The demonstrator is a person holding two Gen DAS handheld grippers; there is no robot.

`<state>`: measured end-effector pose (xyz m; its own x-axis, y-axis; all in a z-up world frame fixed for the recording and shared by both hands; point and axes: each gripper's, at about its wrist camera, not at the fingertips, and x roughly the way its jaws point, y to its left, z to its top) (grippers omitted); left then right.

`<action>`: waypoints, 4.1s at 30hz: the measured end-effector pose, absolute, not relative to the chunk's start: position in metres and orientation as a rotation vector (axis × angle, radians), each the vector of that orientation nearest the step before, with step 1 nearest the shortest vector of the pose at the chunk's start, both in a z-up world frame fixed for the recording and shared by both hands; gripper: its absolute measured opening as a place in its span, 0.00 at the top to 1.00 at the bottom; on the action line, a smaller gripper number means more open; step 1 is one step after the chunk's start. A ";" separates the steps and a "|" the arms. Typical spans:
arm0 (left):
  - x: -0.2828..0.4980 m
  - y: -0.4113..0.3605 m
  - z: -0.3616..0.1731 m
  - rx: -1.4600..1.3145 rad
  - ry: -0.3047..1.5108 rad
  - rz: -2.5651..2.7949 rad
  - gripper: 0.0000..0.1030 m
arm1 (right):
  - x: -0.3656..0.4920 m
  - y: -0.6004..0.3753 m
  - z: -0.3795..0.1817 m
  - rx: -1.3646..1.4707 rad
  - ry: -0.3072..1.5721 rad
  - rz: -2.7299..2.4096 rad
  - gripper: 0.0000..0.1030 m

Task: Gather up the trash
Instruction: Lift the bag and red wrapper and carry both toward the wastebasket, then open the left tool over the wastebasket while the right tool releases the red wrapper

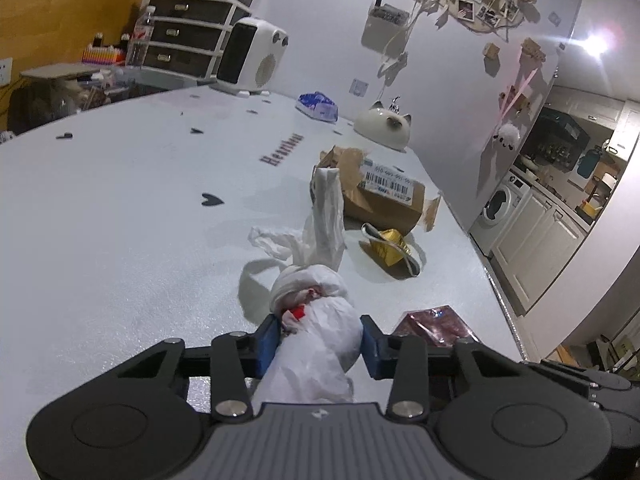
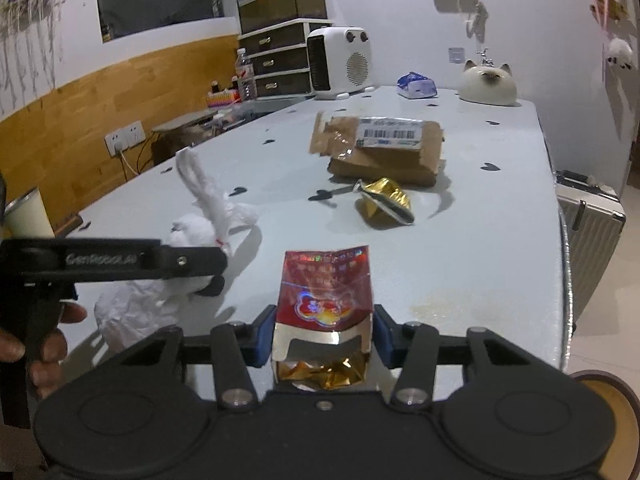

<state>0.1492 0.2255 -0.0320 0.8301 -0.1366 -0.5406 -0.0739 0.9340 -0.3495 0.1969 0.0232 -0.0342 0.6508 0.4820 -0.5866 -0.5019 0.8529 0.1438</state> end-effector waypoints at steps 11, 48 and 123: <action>0.132 0.196 -0.004 -0.292 0.502 -0.062 0.60 | 0.187 -0.011 -0.007 0.013 0.557 0.517 0.52; 0.074 -0.018 0.032 -0.075 0.391 -0.262 0.60 | 0.082 -0.226 0.031 0.100 0.376 0.219 0.52; 0.239 -0.153 -0.226 0.031 1.070 -0.342 0.00 | 0.242 -0.332 -0.202 0.168 1.097 0.061 0.23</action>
